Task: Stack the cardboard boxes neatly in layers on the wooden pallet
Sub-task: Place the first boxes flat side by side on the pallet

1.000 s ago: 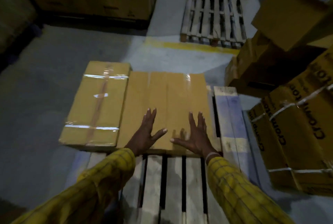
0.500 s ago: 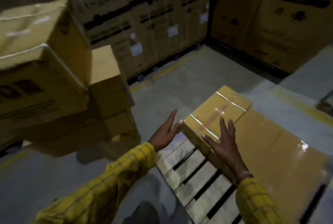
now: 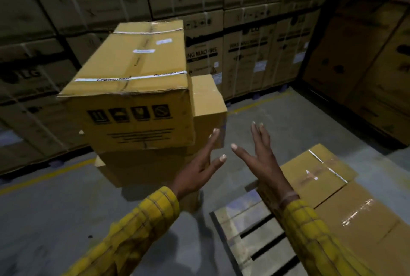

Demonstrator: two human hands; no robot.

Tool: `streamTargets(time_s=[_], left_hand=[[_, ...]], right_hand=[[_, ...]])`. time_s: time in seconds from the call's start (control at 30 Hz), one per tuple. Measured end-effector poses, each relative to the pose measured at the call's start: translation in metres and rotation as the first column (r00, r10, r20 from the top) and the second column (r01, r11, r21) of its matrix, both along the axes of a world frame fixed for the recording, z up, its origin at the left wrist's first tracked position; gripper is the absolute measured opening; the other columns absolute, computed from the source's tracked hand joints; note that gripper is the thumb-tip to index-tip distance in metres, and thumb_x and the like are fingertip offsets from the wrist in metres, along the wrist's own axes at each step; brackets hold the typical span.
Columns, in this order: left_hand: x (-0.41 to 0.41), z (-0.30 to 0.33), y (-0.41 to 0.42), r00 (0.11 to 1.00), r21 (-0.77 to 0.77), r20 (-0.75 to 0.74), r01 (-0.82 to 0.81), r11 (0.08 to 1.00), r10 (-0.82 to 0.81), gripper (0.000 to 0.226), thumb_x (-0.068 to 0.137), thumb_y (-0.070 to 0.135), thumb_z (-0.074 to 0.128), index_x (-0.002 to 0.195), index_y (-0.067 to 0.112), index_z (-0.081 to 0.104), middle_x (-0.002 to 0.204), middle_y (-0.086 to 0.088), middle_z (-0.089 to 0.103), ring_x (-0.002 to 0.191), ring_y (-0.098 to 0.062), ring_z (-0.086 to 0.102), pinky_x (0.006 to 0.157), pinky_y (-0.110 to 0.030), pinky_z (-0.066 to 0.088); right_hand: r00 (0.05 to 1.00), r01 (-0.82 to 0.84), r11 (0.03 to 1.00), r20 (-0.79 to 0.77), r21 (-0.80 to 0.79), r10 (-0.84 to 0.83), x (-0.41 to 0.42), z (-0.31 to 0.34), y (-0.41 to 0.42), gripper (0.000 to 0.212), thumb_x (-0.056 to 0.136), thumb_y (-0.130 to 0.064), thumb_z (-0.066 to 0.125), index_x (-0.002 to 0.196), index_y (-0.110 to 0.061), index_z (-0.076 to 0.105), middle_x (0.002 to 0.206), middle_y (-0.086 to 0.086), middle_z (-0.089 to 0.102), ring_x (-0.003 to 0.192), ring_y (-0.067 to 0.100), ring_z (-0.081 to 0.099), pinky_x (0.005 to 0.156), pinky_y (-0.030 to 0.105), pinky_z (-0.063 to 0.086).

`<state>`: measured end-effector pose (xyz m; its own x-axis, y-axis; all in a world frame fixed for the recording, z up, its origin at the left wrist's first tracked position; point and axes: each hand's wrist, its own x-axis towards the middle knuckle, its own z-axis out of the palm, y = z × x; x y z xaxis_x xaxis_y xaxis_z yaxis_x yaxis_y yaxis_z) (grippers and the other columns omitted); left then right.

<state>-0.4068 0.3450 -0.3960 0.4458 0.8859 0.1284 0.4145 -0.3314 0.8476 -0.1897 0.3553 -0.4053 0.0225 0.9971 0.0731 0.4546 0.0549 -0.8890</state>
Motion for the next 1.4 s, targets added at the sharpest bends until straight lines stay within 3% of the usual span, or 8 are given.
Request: streamTargets(time_s=[0.13, 0.4, 0.6, 0.8, 0.9, 1.1, 1.2, 1.4], left_hand=[[-0.048, 0.052, 0.014, 0.998, 0.173, -0.054, 0.045, 0.984, -0.037, 0.075, 0.106, 0.045, 0.048, 0.164, 0.038, 0.002, 0.171, 0.021, -0.001, 0.157, 0.000, 0.002, 0.130, -0.043, 0.016], [-0.125, 0.114, 0.028, 0.995, 0.450, -0.094, 0.079, 0.890, -0.041, 0.082, 0.104, 0.027, 0.061, 0.165, 0.016, 0.007, 0.173, 0.005, 0.005, 0.159, -0.012, 0.010, 0.128, -0.040, 0.023], [-0.210, 0.145, 0.062, 0.988, 0.537, -0.086, -0.061, 0.841, 0.127, 0.084, 0.101, 0.039, 0.061, 0.165, 0.019, 0.012, 0.173, 0.002, 0.011, 0.159, -0.011, 0.011, 0.128, -0.032, 0.020], [-0.296, 0.157, 0.115, 0.942, 0.341, -0.043, -0.300, 0.891, 0.333, 0.082, 0.098, 0.045, 0.064, 0.164, 0.034, 0.016, 0.172, 0.001, 0.013, 0.155, -0.019, 0.019, 0.123, -0.046, 0.029], [-0.322, 0.144, 0.139, 0.921, 0.068, 0.107, -0.382, 0.921, 0.374, 0.082, 0.094, 0.051, 0.068, 0.161, 0.040, 0.024, 0.170, 0.000, 0.024, 0.149, -0.023, 0.032, 0.117, -0.052, 0.038], [-0.313, 0.115, 0.153, 0.680, -0.386, 0.575, -0.264, 0.884, 0.454, 0.060, 0.104, 0.030, 0.054, 0.159, 0.030, 0.031, 0.150, -0.011, 0.050, 0.120, -0.030, 0.063, 0.087, -0.040, 0.059], [-0.304, 0.112, 0.155, 0.629, -0.433, 0.630, -0.202, 0.878, 0.455, 0.044, 0.100, 0.019, 0.049, 0.143, 0.030, 0.053, 0.140, -0.020, 0.059, 0.109, -0.036, 0.064, 0.083, -0.045, 0.057], [-0.274, 0.117, 0.142, 0.694, -0.363, 0.619, -0.162, 0.918, 0.367, 0.056, 0.095, 0.011, 0.040, 0.146, 0.031, 0.051, 0.138, -0.016, 0.060, 0.111, -0.038, 0.063, 0.085, -0.045, 0.056]], right_hand=[[0.997, -0.075, 0.990, 0.004, 0.119, 0.075, -0.069, 0.055, 0.029, 0.092, 0.091, -0.065, 0.057, 0.165, -0.039, 0.009, 0.170, -0.021, -0.008, 0.152, -0.006, -0.002, 0.115, 0.015, 0.018], [0.990, -0.071, 0.976, -0.108, 0.204, 0.095, -0.151, 0.121, 0.070, 0.073, 0.102, -0.057, 0.051, 0.164, -0.040, 0.017, 0.171, -0.016, 0.009, 0.155, 0.001, 0.010, 0.122, 0.031, 0.018], [0.980, -0.107, 0.989, -0.160, 0.099, 0.122, -0.182, 0.152, 0.106, 0.076, 0.098, -0.062, 0.055, 0.163, -0.039, 0.022, 0.169, -0.014, 0.017, 0.139, -0.001, 0.019, 0.114, 0.034, 0.021], [0.947, -0.211, 0.964, -0.278, -0.160, 0.161, -0.183, 0.166, 0.142, 0.096, 0.091, -0.063, 0.065, 0.164, -0.037, 0.010, 0.172, 0.001, 0.016, 0.155, 0.031, 0.022, 0.123, 0.053, 0.027], [0.945, -0.207, 0.952, -0.298, -0.227, 0.135, -0.183, 0.170, 0.150, 0.096, 0.094, -0.050, 0.068, 0.166, -0.028, 0.008, 0.170, 0.006, 0.022, 0.150, 0.033, 0.031, 0.105, 0.039, 0.045], [0.904, -0.243, 0.928, -0.414, -0.283, 0.111, -0.184, 0.161, 0.157, 0.056, 0.099, -0.028, 0.063, 0.151, -0.018, 0.045, 0.127, 0.013, 0.064, 0.102, 0.028, 0.069, 0.083, 0.035, 0.059], [0.862, -0.251, 0.924, -0.502, -0.290, 0.077, -0.182, 0.159, 0.155, 0.052, 0.097, -0.021, 0.065, 0.146, -0.020, 0.047, 0.125, 0.018, 0.063, 0.089, 0.028, 0.072, 0.072, 0.033, 0.062], [0.888, -0.234, 0.951, -0.442, -0.205, 0.123, -0.147, 0.169, 0.130, 0.047, 0.099, -0.011, 0.060, 0.140, -0.028, 0.046, 0.123, 0.014, 0.062, 0.092, 0.025, 0.072, 0.071, 0.030, 0.062]])
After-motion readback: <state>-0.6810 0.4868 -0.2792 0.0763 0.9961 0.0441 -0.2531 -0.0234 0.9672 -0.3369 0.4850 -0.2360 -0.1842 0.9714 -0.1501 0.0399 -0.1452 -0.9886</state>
